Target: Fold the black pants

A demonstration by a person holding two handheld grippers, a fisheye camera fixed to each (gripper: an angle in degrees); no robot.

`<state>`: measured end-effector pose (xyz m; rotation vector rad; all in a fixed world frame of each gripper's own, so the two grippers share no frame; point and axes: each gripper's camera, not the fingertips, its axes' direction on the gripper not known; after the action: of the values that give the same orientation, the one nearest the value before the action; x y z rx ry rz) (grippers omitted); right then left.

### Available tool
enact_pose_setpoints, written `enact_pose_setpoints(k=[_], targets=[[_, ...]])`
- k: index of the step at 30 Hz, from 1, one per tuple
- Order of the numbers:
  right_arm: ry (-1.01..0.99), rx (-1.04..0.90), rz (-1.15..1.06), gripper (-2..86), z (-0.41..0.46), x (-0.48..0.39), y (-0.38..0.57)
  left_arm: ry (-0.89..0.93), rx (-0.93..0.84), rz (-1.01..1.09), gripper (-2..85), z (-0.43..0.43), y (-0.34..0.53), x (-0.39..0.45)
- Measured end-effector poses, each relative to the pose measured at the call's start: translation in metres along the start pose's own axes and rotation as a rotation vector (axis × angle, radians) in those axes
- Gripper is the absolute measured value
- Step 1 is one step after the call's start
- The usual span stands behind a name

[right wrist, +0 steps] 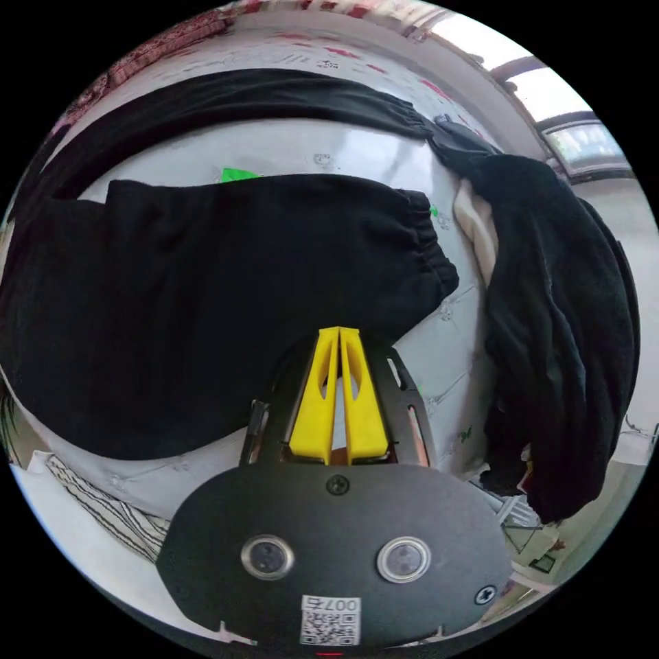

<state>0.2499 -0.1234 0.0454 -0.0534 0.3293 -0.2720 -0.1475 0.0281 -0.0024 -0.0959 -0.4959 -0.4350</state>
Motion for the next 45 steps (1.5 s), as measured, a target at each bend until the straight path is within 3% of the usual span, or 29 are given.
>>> enact_pose_setpoints(k=[9,13,20,27,38,45], targets=[[0.053,-0.080,0.026,-0.2,0.025,0.027,0.158,0.041,-0.022,-0.020,-1.0,-0.004,0.027,0.000],[0.001,-0.139,0.043,-0.2,0.023,0.034,0.161,0.026,-0.033,0.000,-1.0,-0.007,0.046,0.004],[-0.182,0.261,0.103,-0.2,-0.046,0.059,0.153,0.073,-0.015,-0.090,-1.0,-0.040,0.085,-0.021],[-0.337,0.356,0.068,-0.2,-0.051,0.060,0.091,0.094,0.073,-0.107,-1.0,-0.076,0.091,-0.042],[-0.414,0.283,0.092,-0.2,-0.054,0.035,-0.077,0.217,0.107,0.040,-1.0,-0.042,-0.070,-0.014],[-0.289,0.187,0.063,-0.2,-0.016,-0.002,-0.179,0.240,0.108,0.110,-1.0,0.001,-0.115,-0.009]])
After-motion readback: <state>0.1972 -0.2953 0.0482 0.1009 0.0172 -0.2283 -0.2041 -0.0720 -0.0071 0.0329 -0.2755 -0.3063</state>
